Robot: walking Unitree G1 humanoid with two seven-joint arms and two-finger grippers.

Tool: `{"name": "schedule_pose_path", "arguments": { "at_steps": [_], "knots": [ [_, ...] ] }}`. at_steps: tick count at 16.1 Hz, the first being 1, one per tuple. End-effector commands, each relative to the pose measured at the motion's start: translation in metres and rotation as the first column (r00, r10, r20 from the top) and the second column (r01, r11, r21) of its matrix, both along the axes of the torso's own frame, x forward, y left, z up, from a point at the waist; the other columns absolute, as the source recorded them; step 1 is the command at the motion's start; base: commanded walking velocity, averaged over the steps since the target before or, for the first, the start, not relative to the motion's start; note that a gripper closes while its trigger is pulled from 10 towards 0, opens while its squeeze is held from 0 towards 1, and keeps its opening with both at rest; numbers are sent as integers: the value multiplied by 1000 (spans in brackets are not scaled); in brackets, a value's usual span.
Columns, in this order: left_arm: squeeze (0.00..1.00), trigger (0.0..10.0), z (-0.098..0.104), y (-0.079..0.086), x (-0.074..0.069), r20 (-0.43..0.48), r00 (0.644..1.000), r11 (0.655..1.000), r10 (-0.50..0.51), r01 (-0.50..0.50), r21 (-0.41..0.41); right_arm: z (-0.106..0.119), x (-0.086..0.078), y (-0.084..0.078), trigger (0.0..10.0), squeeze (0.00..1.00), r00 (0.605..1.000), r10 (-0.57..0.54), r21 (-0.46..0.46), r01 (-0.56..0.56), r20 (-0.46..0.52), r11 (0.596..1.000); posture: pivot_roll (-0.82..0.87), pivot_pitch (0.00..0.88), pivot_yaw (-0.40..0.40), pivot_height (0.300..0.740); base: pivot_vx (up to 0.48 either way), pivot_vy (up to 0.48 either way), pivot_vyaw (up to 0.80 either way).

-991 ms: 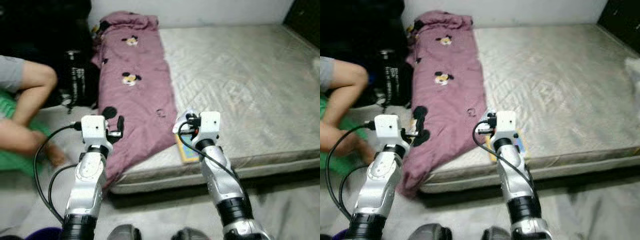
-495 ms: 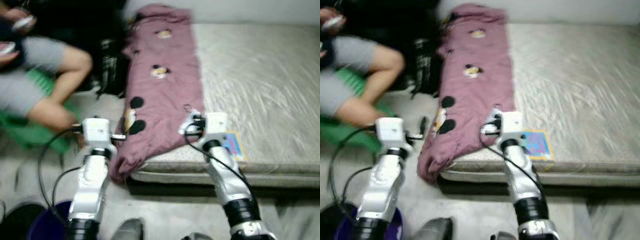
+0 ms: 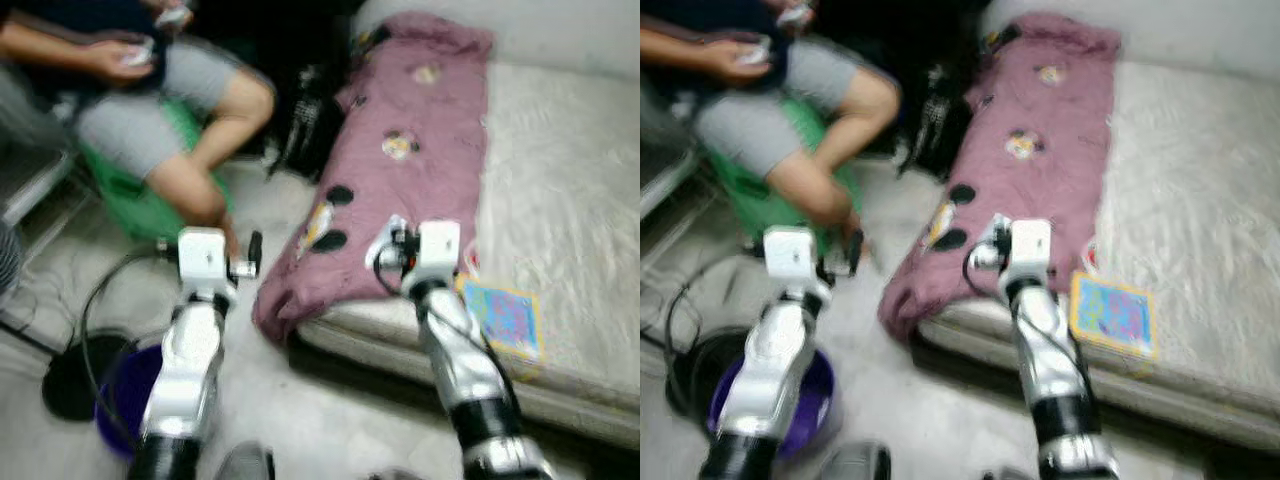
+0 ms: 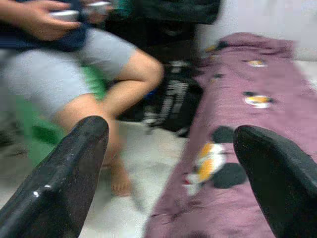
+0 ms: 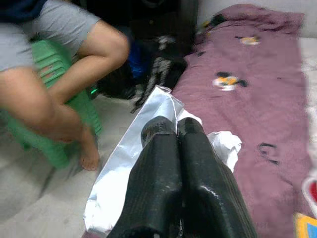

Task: Clean up the room

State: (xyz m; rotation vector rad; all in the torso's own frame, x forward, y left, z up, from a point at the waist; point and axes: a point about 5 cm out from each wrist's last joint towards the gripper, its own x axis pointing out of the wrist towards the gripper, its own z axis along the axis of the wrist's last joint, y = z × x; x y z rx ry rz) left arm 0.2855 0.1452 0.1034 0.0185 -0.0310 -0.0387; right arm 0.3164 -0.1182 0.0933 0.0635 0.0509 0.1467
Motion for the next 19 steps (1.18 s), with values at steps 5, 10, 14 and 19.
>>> {"name": "schedule_pose_path", "arguments": {
  "at_steps": [5,10,14,19],
  "knots": [
    [0,10000,-4,5,-2,-14,999,1000,30,-30,3,3,1,4,10000,0,1000,25,2,-25,13,1000,64,56,1,740,0,0,800],
    [0,10000,-4,3,-2,-14,1000,1000,18,-18,9,4,0,8,10000,0,998,54,-2,-54,26,999,64,53,0,740,0,0,800],
    [0,10000,-4,3,-1,-13,1000,1000,15,-15,15,4,2,8,10000,0,998,53,4,-53,26,999,69,45,1,740,0,0,800],
    [0,10000,1,10,-4,5,999,998,50,-50,22,1,-1,16,10000,0,997,78,24,-78,14,997,99,36,-16,740,0,0,160]
  ]
}}
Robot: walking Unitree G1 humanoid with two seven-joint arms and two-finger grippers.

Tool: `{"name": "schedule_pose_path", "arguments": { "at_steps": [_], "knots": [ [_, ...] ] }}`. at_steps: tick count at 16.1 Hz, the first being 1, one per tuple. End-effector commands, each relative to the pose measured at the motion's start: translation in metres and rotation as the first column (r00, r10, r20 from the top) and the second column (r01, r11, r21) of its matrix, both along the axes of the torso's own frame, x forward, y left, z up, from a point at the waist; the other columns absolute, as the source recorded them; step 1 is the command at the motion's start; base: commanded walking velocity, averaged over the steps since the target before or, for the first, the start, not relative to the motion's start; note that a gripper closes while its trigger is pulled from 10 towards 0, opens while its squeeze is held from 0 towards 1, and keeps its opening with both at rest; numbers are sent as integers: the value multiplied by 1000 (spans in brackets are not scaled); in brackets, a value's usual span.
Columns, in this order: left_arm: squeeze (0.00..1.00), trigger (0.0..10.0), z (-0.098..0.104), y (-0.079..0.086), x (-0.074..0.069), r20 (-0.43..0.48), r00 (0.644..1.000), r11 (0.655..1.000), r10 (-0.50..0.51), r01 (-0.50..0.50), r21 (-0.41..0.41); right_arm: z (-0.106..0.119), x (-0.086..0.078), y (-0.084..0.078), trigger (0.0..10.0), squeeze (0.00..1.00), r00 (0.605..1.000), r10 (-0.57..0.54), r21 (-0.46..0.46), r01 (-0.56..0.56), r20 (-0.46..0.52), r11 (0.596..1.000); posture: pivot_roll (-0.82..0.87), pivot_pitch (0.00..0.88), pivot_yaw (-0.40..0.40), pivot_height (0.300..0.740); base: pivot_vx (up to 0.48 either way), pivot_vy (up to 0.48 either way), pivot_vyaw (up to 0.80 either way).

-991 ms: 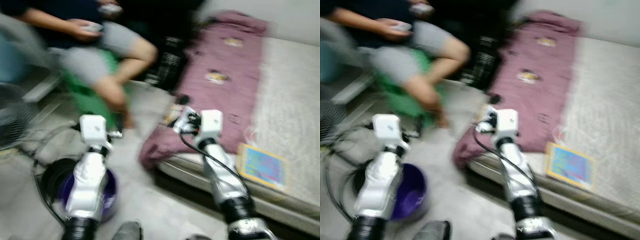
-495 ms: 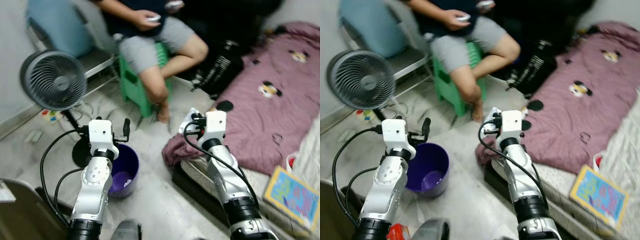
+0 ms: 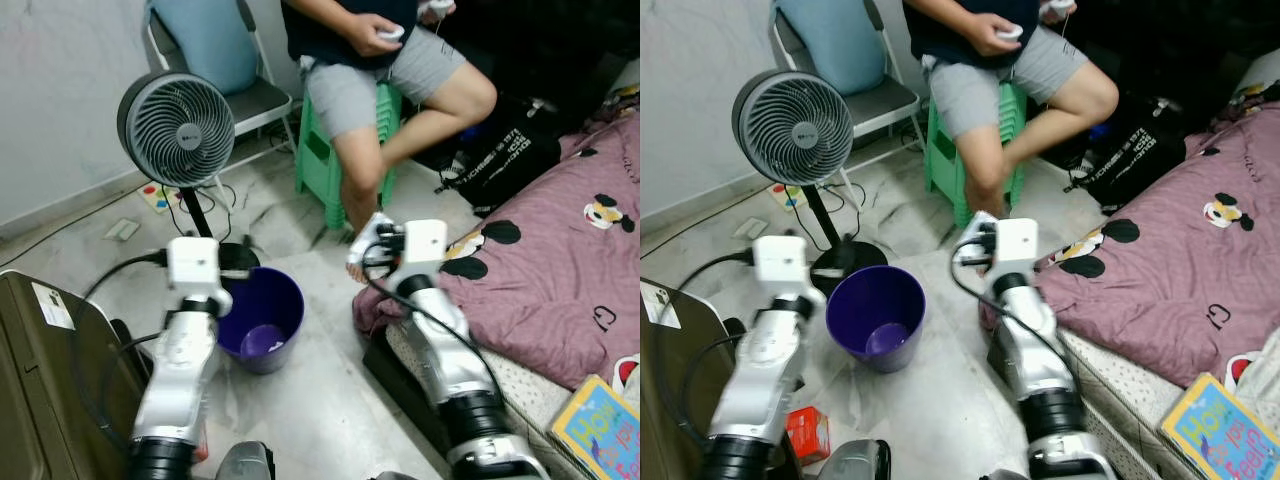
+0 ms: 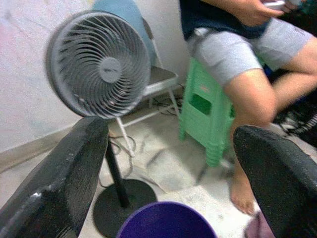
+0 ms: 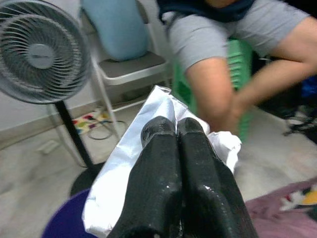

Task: Clean up the room

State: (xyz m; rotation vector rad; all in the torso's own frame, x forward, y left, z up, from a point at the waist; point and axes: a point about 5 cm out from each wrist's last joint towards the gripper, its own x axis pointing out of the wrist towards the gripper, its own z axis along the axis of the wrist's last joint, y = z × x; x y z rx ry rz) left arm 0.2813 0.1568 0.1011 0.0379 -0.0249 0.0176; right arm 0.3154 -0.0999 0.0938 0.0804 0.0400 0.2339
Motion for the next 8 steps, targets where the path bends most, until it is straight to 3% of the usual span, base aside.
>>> {"name": "schedule_pose_path", "arguments": {
  "at_steps": [1,8],
  "knots": [
    [0,10000,1,2,-3,7,1000,1000,19,-19,6,-3,0,2,10000,0,1000,12,-1,-12,-11,1000,114,33,-33,740,0,0,0],
    [0,10000,-7,4,-19,1,989,989,147,-147,-34,19,21,6,10000,0,996,72,-23,-71,53,997,156,11,-141,740,0,0,0]
  ]
}}
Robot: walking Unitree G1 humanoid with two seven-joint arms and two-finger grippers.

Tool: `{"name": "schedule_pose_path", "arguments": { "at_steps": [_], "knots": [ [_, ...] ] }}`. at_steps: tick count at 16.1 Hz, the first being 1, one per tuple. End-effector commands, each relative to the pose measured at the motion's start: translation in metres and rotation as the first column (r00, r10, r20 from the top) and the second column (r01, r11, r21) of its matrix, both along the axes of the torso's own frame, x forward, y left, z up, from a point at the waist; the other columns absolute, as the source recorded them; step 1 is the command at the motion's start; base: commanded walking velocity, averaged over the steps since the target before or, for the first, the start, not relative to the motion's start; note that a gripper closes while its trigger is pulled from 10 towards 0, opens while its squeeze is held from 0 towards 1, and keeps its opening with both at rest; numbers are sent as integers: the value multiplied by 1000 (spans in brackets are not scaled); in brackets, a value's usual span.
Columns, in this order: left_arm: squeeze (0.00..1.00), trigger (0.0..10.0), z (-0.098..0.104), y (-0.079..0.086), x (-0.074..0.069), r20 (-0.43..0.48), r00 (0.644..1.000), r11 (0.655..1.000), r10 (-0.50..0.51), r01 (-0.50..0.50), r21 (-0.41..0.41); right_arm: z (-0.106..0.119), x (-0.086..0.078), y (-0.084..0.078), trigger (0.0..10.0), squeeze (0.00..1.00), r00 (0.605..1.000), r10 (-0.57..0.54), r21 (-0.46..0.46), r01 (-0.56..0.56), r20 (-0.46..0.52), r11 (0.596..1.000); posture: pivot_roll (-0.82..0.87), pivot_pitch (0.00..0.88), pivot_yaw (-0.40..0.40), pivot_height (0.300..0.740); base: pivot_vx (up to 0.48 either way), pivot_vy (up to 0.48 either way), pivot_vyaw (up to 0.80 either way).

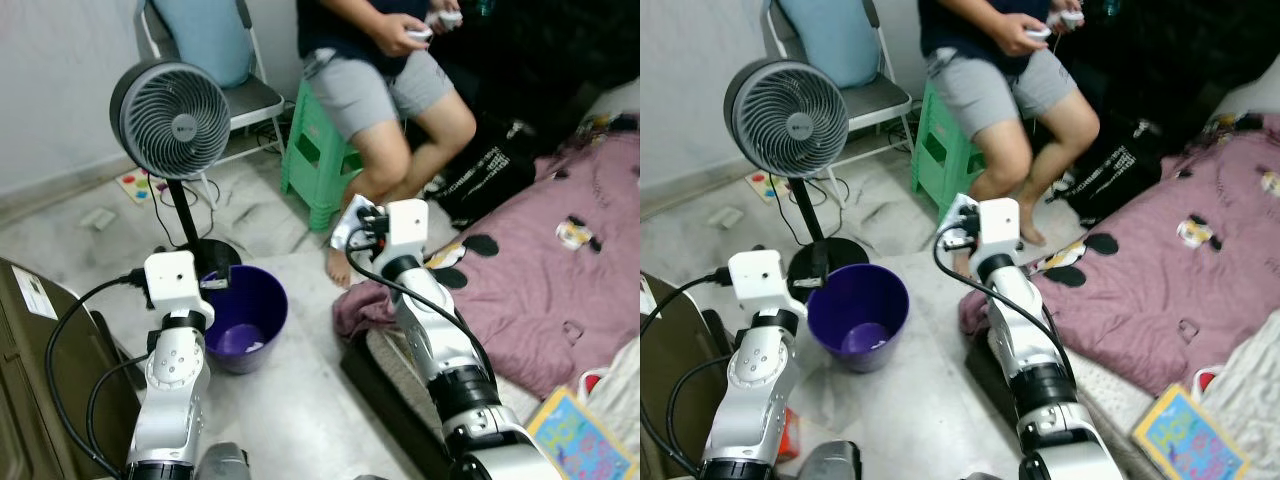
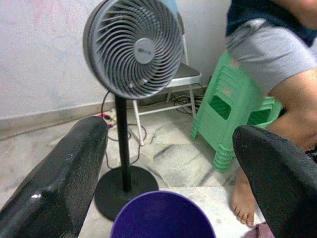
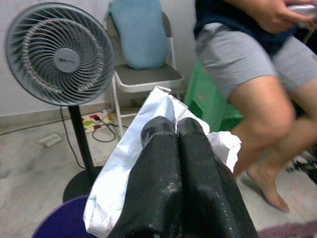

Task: Clean up the room

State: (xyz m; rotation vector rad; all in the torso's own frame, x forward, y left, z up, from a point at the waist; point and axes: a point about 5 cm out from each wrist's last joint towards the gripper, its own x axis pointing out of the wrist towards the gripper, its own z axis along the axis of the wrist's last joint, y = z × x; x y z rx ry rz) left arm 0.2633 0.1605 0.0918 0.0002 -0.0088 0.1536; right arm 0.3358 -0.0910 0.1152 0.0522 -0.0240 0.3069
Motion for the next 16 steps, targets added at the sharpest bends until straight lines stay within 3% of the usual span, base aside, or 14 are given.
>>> {"name": "schedule_pose_path", "arguments": {
  "at_steps": [1,5,8,10,11,13,16],
  "knots": [
    [0,10000,3,-3,1,18,1000,1000,1,-1,1,0,2,-6,10000,0,1000,-7,-12,6,-8,1000,134,5,-131,740,0,0,0],
    [0,10000,-1,-17,8,4,996,996,-88,88,3,4,-2,-23,10000,0,995,-94,-8,95,17,995,51,0,-48,740,0,0,0],
    [0,10000,9,-15,32,12,994,993,-112,111,36,15,-18,-22,10000,0,988,-154,96,151,27,984,-6,0,41,740,0,0,0],
    [0,10000,13,-21,38,24,987,986,-159,158,49,13,-22,-22,10000,0,985,-165,66,162,46,985,-9,0,66,740,0,0,0],
    [0,10000,14,-21,37,26,985,984,-170,168,56,0,-26,-28,10000,0,980,-200,72,200,-3,977,7,0,63,740,0,0,0],
    [0,10000,11,-12,29,21,988,987,-153,152,57,-8,-33,-22,10000,0,989,-144,53,145,-37,988,45,3,27,740,0,0,0],
    [0,10000,3,3,18,16,998,997,-59,58,60,-6,-20,-12,10000,0,997,-65,10,65,-28,998,83,3,-44,740,0,0,0]
  ]
}}
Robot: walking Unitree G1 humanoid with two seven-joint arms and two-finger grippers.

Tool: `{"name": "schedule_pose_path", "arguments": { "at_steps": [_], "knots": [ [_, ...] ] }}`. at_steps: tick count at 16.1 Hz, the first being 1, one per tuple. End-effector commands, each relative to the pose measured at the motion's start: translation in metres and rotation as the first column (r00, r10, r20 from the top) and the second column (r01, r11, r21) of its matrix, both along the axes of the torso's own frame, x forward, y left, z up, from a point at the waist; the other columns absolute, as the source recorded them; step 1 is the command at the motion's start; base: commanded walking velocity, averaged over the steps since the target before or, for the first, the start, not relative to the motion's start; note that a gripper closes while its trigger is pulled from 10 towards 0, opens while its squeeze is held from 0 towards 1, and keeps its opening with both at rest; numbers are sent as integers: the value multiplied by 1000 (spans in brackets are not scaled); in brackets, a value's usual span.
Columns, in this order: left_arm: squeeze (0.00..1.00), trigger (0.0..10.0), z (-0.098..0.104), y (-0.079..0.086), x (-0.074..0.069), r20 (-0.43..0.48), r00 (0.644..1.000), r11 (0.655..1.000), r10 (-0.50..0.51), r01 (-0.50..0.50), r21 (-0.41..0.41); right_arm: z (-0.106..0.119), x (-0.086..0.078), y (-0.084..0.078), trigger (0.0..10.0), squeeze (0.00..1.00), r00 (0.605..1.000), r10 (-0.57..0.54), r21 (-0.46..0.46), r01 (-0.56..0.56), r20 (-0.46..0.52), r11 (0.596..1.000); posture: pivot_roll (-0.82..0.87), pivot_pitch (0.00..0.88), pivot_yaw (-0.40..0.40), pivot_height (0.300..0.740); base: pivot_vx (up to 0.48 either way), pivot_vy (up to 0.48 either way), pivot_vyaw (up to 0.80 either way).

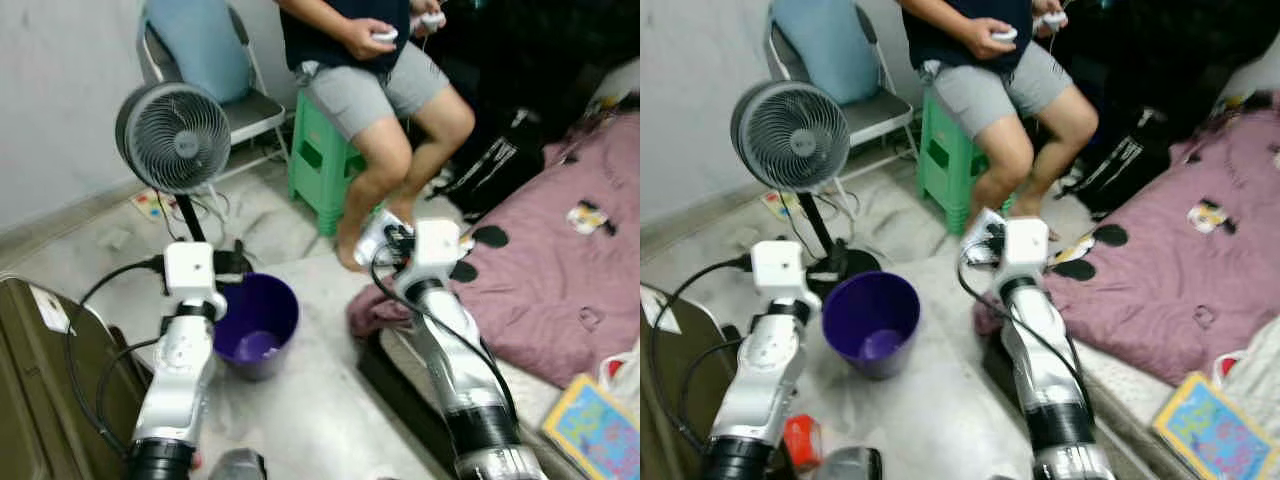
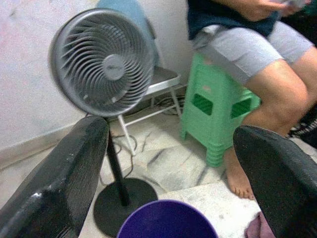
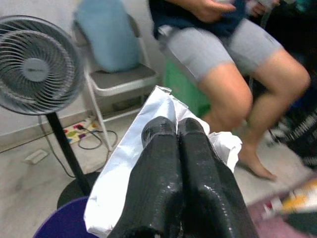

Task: Clean up the room

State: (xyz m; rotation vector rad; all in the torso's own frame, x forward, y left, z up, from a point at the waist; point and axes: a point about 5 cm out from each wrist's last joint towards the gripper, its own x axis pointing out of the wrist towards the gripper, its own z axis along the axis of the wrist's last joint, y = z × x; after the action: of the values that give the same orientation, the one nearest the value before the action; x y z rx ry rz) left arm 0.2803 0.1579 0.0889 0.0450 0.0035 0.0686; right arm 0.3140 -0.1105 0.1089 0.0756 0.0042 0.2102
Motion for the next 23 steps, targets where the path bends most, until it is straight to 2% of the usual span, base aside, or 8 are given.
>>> {"name": "schedule_pose_path", "arguments": {
  "at_steps": [1,3,7,12,16,20,23],
  "knots": [
    [0,10000,7,7,2,37,998,999,41,-42,10,2,5,7,10000,0,1000,28,1,-28,8,1000,85,2,-51,740,0,0,0],
    [0,10000,10,10,3,48,997,998,64,-64,-6,6,8,8,10000,0,999,32,-5,-32,19,999,84,0,-41,740,0,0,800],
    [0,10000,11,-1,4,38,999,1000,-14,13,17,-5,3,6,10000,0,1000,-6,15,6,0,1000,82,15,-6,740,0,0,713],
    [0,10000,11,1,8,30,998,999,-48,48,-5,-6,1,9,10000,0,1000,20,-1,-20,0,1000,66,43,-13,740,0,0,0],
    [0,10000,15,-13,7,46,991,992,-122,123,-25,-7,0,6,10000,0,1000,9,-2,-9,-1,1000,66,56,-2,740,0,0,0],
    [0,10000,14,-14,5,43,988,988,-148,150,-37,-9,-3,9,10000,0,1000,16,-1,-16,-5,1000,66,68,6,740,0,0,0],
    [0,10000,14,-17,3,35,985,984,-171,173,-48,-10,-4,7,10000,0,1000,7,1,-7,-9,1000,71,78,11,740,266,0,0]
  ]
}}
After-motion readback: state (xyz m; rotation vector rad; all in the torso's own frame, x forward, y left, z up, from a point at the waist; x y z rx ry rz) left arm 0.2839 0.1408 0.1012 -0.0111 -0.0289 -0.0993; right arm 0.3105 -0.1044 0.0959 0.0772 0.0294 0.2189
